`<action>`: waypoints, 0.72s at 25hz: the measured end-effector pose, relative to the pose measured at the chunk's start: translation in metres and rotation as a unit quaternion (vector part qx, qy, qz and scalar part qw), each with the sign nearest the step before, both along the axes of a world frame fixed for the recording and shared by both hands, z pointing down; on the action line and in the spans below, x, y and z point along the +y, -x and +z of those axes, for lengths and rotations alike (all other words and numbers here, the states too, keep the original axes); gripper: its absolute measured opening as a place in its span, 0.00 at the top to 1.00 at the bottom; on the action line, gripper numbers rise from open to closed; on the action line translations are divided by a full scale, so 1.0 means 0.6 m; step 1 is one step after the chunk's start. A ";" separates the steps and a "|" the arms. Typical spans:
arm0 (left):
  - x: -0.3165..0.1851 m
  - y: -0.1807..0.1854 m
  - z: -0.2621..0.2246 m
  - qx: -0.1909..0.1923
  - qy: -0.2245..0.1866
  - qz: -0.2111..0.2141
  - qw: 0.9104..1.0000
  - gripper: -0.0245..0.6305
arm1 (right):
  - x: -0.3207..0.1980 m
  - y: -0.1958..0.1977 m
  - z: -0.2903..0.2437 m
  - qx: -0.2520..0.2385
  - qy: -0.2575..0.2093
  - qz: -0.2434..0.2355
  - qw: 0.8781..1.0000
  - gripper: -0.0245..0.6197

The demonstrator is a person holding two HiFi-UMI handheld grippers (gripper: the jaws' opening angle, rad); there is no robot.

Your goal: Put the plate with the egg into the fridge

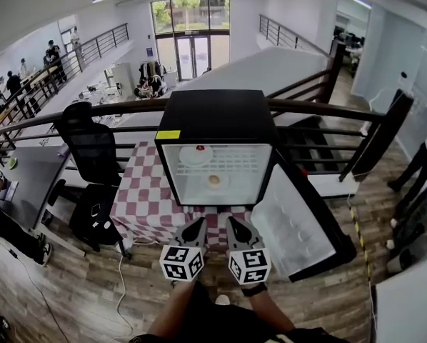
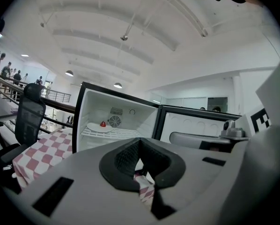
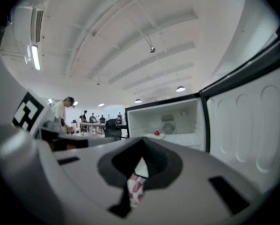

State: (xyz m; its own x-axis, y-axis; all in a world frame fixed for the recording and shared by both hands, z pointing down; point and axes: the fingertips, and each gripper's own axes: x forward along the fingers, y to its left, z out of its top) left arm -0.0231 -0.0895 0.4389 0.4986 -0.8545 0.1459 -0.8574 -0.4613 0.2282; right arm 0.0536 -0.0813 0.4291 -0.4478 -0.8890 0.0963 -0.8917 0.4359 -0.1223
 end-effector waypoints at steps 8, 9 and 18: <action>-0.011 0.003 -0.024 -0.017 -0.005 0.008 1.000 0.93 | -0.001 0.011 -0.048 -0.010 -0.017 -0.013 1.000 0.93; -0.013 0.006 -0.026 -0.018 -0.003 0.008 1.000 0.93 | -0.004 0.015 -0.050 0.000 -0.017 -0.011 1.000 0.93; -0.022 0.028 -0.045 -0.036 0.008 0.007 0.999 0.93 | -0.027 0.020 -0.068 0.008 0.010 0.005 1.000 0.93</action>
